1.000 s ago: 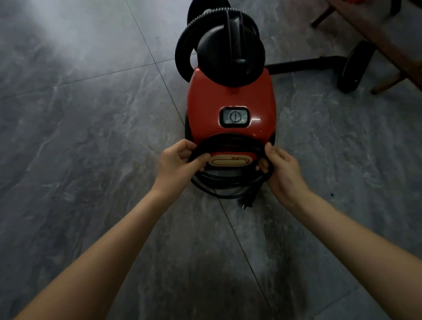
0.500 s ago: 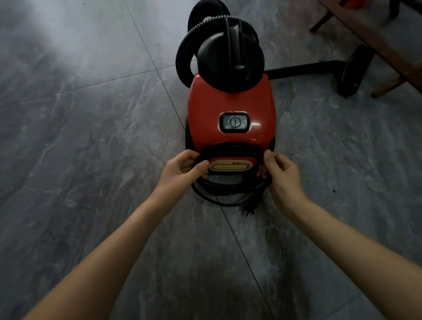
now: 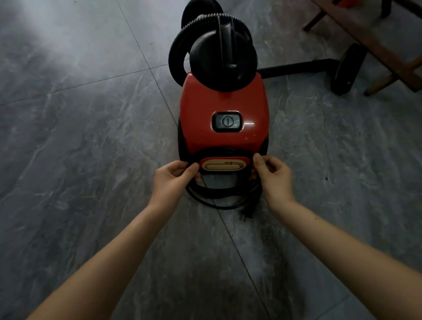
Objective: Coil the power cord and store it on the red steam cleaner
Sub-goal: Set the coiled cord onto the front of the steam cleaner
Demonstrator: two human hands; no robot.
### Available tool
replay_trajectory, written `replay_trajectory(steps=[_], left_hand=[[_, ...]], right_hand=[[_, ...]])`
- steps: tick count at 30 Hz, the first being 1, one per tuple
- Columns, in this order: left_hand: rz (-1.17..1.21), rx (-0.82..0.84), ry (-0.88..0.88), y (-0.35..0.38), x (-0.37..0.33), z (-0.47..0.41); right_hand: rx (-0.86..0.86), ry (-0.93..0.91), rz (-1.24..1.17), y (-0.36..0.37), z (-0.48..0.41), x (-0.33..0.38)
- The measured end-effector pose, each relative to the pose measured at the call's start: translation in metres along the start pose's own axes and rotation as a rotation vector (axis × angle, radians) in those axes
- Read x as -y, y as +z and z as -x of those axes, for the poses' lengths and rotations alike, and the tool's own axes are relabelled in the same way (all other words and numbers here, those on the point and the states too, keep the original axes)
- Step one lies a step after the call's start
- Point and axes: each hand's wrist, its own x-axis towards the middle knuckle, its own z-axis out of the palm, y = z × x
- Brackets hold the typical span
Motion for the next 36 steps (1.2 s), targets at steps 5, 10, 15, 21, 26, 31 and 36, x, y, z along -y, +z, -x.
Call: replay_trajectory(steps=[5,10,15,21,26,31,36], left_hand=[[-0.003,-0.031,-0.059,0.002,0.006,0.0],[-0.309,-0.129,0.079,-0.007,0.005,0.004],[-0.525,-0.104,0.478,-0.004,0.0,0.006],[-0.621,-0.115,0.572,-0.001,0.003,0.0],[-0.662,-0.149,0.59,0.002,0.008,-0.002],[-0.652,-0.133,0.564,0.002,0.007,-0.004],[-0.641,-0.093,0.524,0.001,0.002,-0.003]], right_hand=[[-0.044,-0.008,0.044,0.002,0.003,0.002],[-0.108,-0.008,-0.003,0.0,0.003,0.009],[-0.109,-0.042,0.006,0.001,0.003,0.005],[-0.121,-0.049,-0.018,0.002,0.005,-0.002],[-0.118,0.006,-0.026,0.003,0.003,-0.007],[-0.134,0.153,-0.168,0.007,0.003,-0.007],[-0.054,0.194,-0.179,0.006,0.004,-0.001]])
